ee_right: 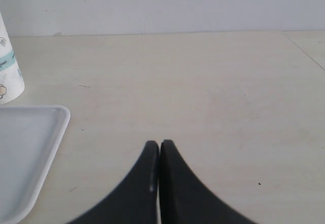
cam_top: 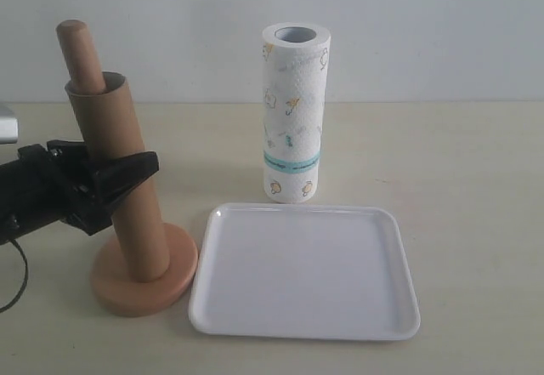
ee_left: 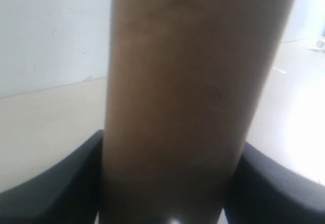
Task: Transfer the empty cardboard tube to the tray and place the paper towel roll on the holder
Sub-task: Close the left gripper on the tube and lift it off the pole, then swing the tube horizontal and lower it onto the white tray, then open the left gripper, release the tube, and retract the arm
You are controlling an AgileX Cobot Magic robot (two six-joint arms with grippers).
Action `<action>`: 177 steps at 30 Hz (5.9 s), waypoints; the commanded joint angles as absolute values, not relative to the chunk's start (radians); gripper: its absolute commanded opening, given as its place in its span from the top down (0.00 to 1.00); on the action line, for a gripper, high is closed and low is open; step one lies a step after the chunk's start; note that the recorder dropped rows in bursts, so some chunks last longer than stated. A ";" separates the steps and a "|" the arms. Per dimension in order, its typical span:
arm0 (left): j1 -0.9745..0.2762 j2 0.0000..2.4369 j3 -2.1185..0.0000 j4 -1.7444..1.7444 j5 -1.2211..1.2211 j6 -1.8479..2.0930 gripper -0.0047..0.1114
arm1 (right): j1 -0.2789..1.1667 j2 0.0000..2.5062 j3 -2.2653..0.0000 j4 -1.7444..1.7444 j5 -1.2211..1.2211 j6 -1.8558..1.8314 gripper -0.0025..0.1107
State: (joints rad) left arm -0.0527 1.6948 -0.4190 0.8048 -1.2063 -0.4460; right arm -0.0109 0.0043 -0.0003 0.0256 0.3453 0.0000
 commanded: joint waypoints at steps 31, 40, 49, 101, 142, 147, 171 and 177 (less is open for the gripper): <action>-0.051 0.954 -1.164 1.595 -0.829 -1.679 0.92 | -0.009 0.000 0.000 0.020 0.333 0.000 0.98; -0.234 0.977 -1.148 1.744 -0.893 -1.840 0.92 | -0.009 0.000 0.000 0.020 0.333 0.000 0.98; -0.614 1.204 -1.072 1.744 -0.673 -1.764 0.92 | -0.009 0.000 0.000 0.020 0.333 0.000 0.98; -0.991 2.100 -1.652 0.144 0.913 0.463 0.92 | -0.009 0.000 0.000 0.020 0.333 0.000 0.98; -0.896 2.227 -1.673 -0.026 0.874 0.498 0.42 | -0.009 0.000 0.000 0.020 0.333 0.000 0.98; -0.896 2.221 -1.753 -0.025 0.963 0.494 0.42 | -0.009 0.000 0.000 0.020 0.333 0.000 0.98; -0.896 1.763 -1.872 -0.091 1.221 0.399 0.92 | -0.009 0.000 0.000 0.020 0.333 0.000 0.98; -0.896 1.553 -1.868 0.058 1.221 0.314 0.92 | -0.009 0.000 0.000 0.020 0.333 0.000 0.98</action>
State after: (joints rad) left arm -0.8913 1.6372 -1.8755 -0.0272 1.2202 0.3785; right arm -0.0109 0.0043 -0.0003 0.0256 0.3453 0.0000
